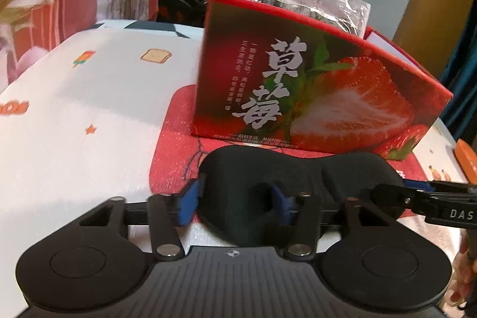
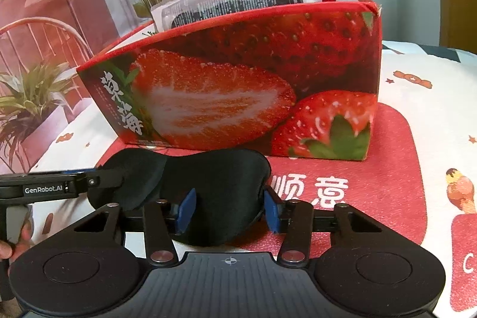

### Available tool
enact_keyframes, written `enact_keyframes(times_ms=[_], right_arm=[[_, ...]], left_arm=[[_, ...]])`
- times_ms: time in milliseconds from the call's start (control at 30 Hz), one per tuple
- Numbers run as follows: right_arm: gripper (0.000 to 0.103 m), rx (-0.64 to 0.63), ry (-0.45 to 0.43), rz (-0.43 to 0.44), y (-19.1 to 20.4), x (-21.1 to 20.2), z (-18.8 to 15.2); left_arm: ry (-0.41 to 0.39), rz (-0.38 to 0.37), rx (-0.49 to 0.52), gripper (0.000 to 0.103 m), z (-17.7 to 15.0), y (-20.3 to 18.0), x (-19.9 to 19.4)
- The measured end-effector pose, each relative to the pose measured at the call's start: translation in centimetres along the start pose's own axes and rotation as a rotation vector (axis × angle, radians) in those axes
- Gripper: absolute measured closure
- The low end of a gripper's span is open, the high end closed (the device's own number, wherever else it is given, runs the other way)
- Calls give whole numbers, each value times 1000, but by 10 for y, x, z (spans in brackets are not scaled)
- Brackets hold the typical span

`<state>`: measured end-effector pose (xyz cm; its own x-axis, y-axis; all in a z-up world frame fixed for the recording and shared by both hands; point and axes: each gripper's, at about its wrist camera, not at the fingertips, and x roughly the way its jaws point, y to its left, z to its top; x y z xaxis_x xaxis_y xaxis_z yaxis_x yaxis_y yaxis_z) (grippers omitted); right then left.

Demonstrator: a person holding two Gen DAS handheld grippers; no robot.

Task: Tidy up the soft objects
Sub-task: 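Close both grippers on the middle of the black eye mask, then lift the eye mask with both grippers and carry it over the red box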

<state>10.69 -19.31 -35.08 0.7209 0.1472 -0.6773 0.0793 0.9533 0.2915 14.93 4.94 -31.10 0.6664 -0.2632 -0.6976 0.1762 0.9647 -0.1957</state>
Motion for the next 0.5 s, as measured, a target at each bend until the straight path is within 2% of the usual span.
enact_keyframes(times_ms=[133,500], right_arm=[[67,-5,-18,-1,0,-4,-3],[72,-51,-35,35,7,-15,-8]], left_arm=[[4,5,-14,60,-5,1,-6],[-35,59,13,68,-19,-11,-27]])
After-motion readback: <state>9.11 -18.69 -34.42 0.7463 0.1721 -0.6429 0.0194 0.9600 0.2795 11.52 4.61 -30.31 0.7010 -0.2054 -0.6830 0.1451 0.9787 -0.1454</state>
